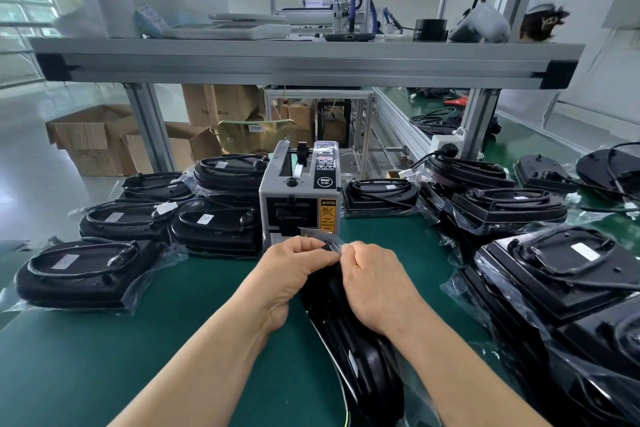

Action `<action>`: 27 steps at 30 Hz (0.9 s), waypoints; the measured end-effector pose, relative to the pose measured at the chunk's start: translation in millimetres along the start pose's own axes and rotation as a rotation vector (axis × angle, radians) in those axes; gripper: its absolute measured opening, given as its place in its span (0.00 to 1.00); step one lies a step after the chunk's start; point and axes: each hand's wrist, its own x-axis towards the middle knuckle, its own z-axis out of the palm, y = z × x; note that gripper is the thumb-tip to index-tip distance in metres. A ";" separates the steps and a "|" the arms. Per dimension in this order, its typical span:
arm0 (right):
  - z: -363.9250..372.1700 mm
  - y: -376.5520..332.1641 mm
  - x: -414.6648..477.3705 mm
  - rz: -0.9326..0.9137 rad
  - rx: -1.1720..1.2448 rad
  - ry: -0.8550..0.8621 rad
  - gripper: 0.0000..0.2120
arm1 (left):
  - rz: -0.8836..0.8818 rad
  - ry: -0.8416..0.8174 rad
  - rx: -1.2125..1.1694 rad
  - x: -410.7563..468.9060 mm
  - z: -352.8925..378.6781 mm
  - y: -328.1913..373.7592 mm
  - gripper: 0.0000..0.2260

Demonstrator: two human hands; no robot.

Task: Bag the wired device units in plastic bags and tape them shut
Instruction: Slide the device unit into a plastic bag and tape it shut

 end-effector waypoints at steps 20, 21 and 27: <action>-22.5 5.8 -7.6 -0.005 0.310 -0.134 0.15 | 0.355 0.007 0.169 -37.9 -2.1 20.2 0.11; -22.1 7.8 -10.3 -0.042 0.408 -0.088 0.14 | 0.428 0.038 0.209 -40.7 -3.5 22.7 0.11; -6.1 19.0 -37.9 -0.175 0.978 0.064 0.22 | 0.799 0.145 0.651 -57.8 -1.5 18.5 0.07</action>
